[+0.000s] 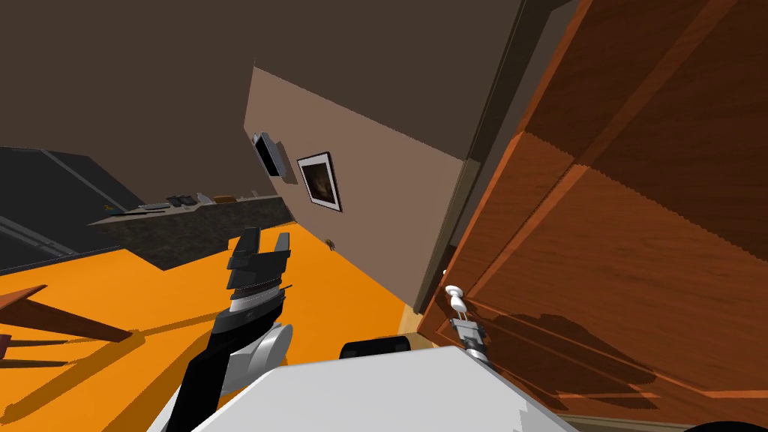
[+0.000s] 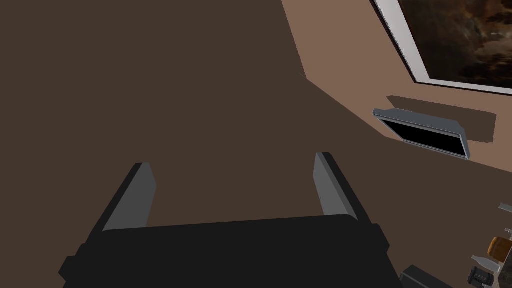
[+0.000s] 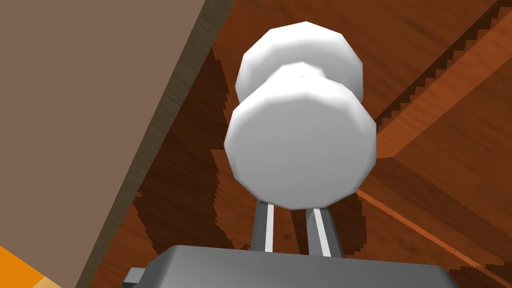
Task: Pull the door open
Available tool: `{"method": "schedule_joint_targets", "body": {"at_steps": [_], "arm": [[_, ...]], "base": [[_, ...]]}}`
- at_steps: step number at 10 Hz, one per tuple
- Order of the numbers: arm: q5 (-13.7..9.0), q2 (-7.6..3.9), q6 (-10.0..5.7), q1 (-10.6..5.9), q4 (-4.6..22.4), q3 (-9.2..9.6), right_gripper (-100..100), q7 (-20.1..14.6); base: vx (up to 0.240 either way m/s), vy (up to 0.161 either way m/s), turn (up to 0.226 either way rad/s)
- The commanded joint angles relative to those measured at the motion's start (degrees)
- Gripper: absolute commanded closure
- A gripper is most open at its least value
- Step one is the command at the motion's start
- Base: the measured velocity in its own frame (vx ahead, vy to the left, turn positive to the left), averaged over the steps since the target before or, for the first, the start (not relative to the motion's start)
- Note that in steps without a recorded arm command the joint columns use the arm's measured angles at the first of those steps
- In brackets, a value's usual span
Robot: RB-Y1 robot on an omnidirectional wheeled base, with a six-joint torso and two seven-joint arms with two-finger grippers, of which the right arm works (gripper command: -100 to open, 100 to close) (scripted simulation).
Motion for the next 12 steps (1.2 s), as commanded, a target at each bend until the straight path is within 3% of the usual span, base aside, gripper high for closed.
{"method": "schedule_joint_targets", "body": {"at_steps": [1, 5, 7, 9, 12], "arm": [[-0.2, -0.32, -1.2, -0.08, -1.6, 0.16, 100, -2.6], [-0.7, -0.51, -1.41, 0.34, -1.9, 0.59, 100, -6.2], [-0.7, -0.51, -1.41, 0.34, -1.9, 0.59, 100, -6.2], [-1.2, -0.7, -1.62, 0.76, -2.2, 1.01, 100, -9.7], [-1.5, -0.8, -1.73, 0.97, -2.4, 1.22, 100, -11.6]], "base": [[-0.004, 0.001, 0.022], [-0.008, -0.001, 0.013], [-0.003, -0.001, 0.006], [-0.009, 0.0, 0.02], [-0.009, 0.002, 0.016]]}}
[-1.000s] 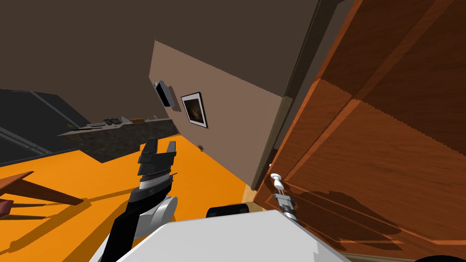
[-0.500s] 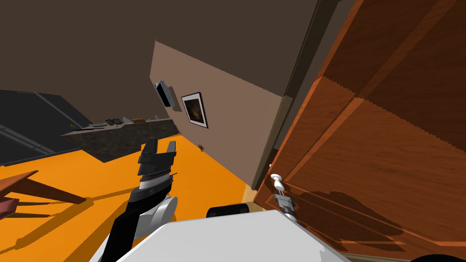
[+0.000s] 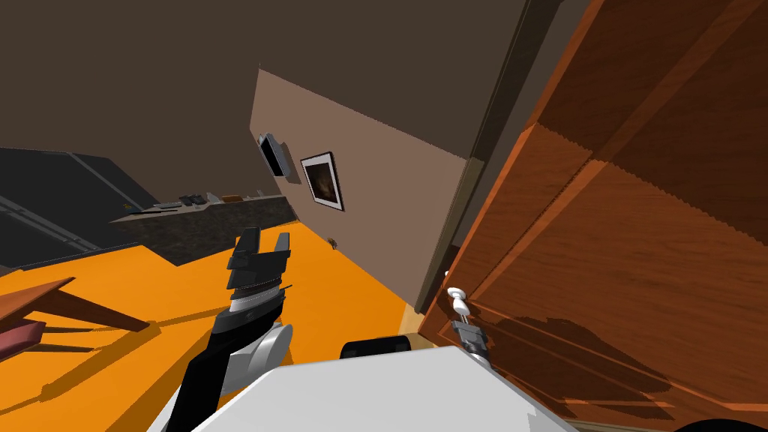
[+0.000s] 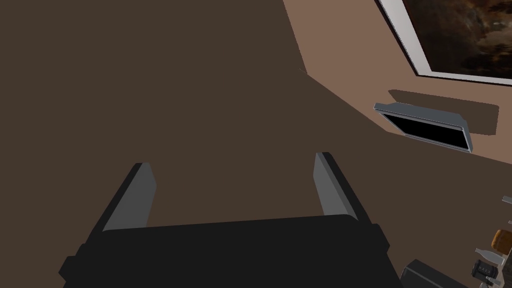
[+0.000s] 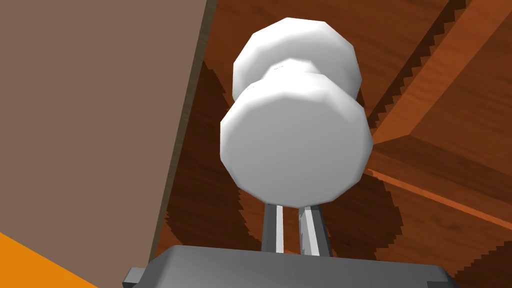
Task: Pull the door open
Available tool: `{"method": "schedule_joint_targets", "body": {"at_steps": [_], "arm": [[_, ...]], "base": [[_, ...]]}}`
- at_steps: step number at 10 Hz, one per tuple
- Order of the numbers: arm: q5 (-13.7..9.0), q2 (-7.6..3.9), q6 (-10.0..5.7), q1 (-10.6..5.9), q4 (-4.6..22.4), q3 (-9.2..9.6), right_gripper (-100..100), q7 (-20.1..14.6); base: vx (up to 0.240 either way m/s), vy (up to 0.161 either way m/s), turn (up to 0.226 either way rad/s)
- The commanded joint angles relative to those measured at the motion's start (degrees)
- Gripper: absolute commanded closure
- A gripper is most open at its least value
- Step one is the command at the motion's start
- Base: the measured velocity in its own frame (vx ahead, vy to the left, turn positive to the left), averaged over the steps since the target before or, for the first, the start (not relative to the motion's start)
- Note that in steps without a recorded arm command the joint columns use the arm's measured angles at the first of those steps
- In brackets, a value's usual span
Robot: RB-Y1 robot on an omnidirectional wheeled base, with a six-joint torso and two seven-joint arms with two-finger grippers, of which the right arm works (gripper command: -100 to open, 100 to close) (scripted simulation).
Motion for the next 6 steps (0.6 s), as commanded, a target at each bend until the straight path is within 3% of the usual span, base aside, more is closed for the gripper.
{"method": "schedule_joint_targets", "body": {"at_steps": [1, 2, 4, 6], "arm": [[0.1, -0.29, -1.6, -0.76, -0.8, -0.24, 100, -0.5], [0.1, -0.29, -1.6, -0.76, -0.8, -0.24, 100, -0.5], [-0.3, -0.46, -1.79, -0.39, -1.1, 0.13, 100, -3.6], [-0.3, -0.46, -1.79, -0.39, -1.1, 0.13, 100, -3.6]], "base": [[0.0, 0.0, 0.0], [0.0, 0.0, 0.0], [-0.009, -0.001, 0.022], [-0.004, 0.001, 0.014]]}}
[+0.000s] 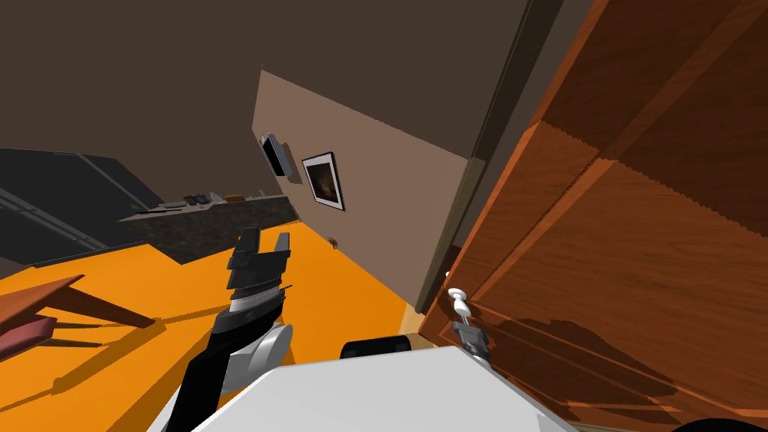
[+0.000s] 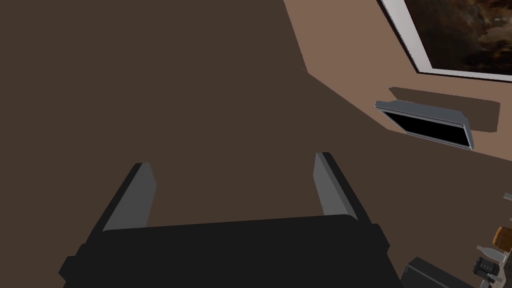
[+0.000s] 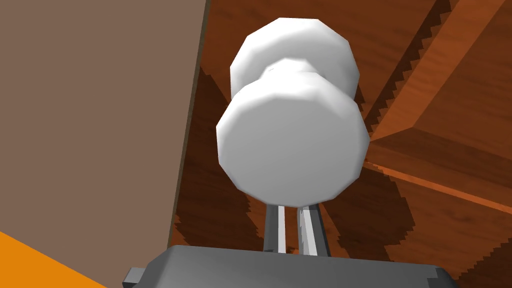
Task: Pull the door open
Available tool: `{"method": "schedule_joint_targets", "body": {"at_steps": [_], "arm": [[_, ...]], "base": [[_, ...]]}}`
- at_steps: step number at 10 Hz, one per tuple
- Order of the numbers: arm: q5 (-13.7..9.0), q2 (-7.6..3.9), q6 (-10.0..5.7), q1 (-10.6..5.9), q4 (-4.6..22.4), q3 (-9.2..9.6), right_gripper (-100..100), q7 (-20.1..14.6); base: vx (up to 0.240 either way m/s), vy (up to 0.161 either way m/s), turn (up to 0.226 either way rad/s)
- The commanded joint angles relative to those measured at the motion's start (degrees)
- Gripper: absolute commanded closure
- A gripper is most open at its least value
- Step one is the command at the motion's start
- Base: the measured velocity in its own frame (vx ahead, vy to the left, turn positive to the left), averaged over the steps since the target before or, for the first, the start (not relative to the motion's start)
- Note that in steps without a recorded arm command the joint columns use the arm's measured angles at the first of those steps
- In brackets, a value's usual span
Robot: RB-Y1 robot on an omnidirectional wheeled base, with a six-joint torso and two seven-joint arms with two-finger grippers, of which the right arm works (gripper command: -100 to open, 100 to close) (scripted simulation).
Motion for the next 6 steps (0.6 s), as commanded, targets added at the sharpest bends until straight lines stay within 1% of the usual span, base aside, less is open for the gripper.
{"method": "schedule_joint_targets", "body": {"at_steps": [1, 3, 4, 5, 6], "arm": [[0.0, -0.31, -1.58, -0.78, -0.8, -0.16, 100, -1.4], [0.0, -0.31, -1.58, -0.78, -0.8, -0.16, 100, -1.4], [-0.5, -0.46, -1.75, -0.44, -1.1, 0.17, 100, -4.1], [-0.7, -0.54, -1.83, -0.28, -1.2, 0.34, 100, -5.5], [-1.7, -0.07, -1.03, 1.69, -2.1, 1.46, -100, -6.0]], "base": [[0.0, 0.0, 0.0], [0.0, 0.0, 0.0], [-0.011, 0.003, 0.035], [-0.016, 0.003, 0.039], [-0.077, 0.021, 0.01]]}}
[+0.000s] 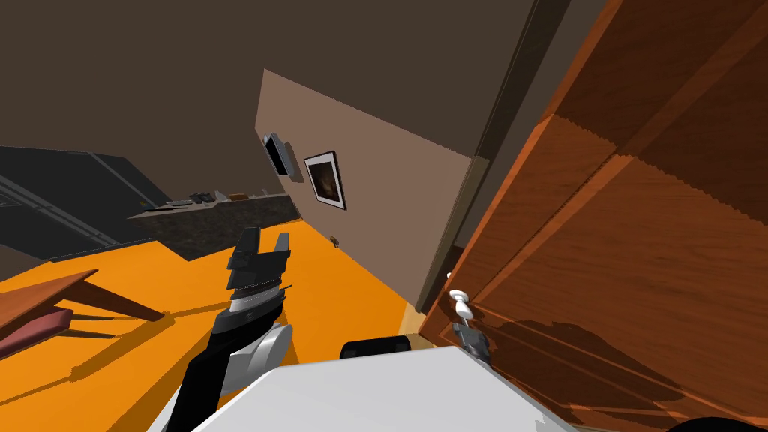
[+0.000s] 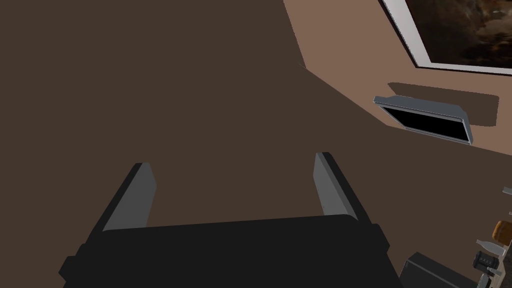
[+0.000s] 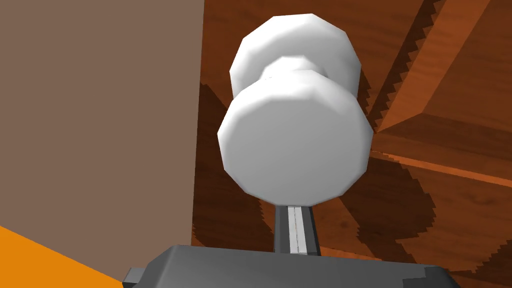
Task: Pull the door open
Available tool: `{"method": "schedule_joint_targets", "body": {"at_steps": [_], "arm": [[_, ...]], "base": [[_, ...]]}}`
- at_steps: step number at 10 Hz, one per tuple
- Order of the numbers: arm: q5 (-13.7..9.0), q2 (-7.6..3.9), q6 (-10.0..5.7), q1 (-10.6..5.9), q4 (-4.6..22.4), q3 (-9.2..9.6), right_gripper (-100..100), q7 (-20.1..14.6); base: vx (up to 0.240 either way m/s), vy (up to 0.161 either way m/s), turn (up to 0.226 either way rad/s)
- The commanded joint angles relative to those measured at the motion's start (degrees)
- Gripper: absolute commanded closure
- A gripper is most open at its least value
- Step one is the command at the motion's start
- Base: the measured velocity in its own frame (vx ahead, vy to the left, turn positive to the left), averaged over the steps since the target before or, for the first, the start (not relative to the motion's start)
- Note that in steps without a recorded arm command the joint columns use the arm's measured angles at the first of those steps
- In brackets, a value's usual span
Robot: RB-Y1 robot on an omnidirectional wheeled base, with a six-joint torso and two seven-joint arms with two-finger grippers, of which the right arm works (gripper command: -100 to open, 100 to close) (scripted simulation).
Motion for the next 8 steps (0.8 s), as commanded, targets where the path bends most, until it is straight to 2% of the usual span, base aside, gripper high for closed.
{"method": "schedule_joint_targets", "body": {"at_steps": [1, 3, 8], "arm": [[-0.6, 0.03, -1.85, 0.83, -0.9, 0.82, -100, -1.7], [-0.9, 0.05, -2.33, 1.23, -1.3, 1.16, -100, -2.4], [-1.9, 0.12, -3.79, 2.45, -2.6, 2.19, -100, -4.7]], "base": [[-0.133, 0.031, -0.023], [-0.108, 0.035, -0.057], [-0.054, 0.031, 0.003]]}}
